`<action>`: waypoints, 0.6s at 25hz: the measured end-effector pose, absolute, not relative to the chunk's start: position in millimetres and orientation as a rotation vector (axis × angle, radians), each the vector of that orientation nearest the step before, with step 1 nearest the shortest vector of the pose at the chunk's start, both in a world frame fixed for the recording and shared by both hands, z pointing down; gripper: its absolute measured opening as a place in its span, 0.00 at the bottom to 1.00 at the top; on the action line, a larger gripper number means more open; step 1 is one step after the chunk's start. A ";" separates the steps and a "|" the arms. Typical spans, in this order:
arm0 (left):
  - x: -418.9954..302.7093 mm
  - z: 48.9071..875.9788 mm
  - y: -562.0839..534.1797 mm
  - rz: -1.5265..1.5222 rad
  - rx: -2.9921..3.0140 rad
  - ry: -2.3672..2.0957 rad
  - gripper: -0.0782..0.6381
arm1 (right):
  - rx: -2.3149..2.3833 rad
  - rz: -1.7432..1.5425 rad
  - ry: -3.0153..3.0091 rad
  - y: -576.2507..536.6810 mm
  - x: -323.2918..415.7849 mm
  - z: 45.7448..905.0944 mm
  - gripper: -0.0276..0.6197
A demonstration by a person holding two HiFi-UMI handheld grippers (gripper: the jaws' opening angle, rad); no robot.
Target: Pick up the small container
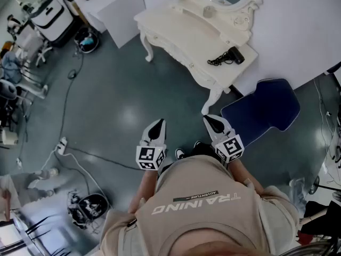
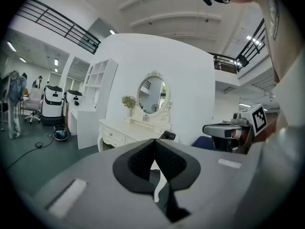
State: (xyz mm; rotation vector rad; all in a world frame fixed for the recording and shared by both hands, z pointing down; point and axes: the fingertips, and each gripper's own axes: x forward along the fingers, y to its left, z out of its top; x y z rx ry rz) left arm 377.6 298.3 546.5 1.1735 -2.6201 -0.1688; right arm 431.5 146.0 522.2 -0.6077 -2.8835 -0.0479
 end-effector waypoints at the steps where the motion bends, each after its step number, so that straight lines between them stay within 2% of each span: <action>1: 374.9 547.3 297.2 -0.169 1.174 -2.618 0.13 | -0.607 -0.044 -2.885 145.3 429.6 521.9 0.05; 15: 327.6 561.9 259.5 -0.146 1.221 -2.530 0.13 | -0.558 -0.012 -2.841 123.8 391.4 543.0 0.05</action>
